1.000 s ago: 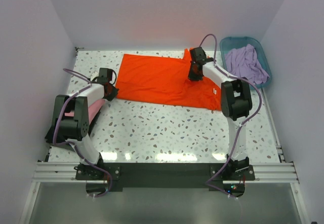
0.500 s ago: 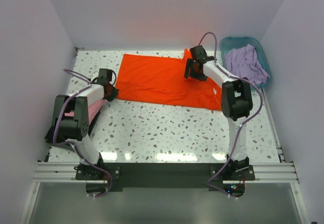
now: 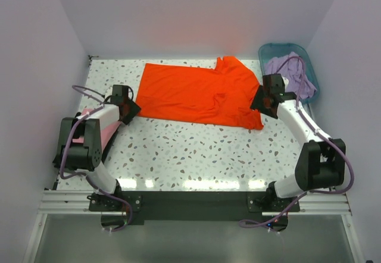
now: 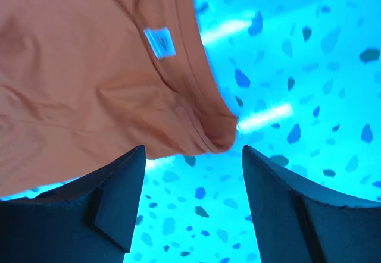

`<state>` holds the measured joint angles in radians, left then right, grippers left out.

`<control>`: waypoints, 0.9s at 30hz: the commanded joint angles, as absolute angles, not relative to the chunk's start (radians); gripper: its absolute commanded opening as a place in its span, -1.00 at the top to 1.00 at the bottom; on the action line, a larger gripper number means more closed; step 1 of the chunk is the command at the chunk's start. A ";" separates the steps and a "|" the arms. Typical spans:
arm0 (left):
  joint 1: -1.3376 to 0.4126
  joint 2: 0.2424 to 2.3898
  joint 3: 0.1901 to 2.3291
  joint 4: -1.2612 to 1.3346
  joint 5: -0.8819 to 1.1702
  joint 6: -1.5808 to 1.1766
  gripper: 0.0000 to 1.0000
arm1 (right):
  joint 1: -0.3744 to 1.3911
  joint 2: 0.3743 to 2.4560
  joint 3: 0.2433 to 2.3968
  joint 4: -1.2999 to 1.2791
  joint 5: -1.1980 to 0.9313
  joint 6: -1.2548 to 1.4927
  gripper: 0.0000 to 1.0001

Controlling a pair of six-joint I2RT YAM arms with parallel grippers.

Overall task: Fold and stack the t-shirts
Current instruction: Fold the tshirt

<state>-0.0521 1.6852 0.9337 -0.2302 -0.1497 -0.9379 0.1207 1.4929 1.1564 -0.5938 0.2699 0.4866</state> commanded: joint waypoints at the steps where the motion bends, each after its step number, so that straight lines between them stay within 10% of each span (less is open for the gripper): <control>1: -0.046 1.667 0.922 -0.155 -0.117 -0.911 -0.11 | 0.104 1.462 1.043 -0.554 0.250 0.517 -0.38; 18: -0.046 1.733 0.927 -0.141 -0.118 -0.928 0.13 | 0.087 1.620 0.919 -0.364 0.205 0.587 -0.38; 27: -0.046 1.764 0.948 -0.181 -0.173 -0.945 0.62 | 0.046 1.629 0.888 -0.336 0.219 0.580 0.32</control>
<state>-0.0517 1.7325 0.9302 -0.1623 -0.1349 -0.9417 0.0624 1.6299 0.9020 -0.3874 0.1913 0.5735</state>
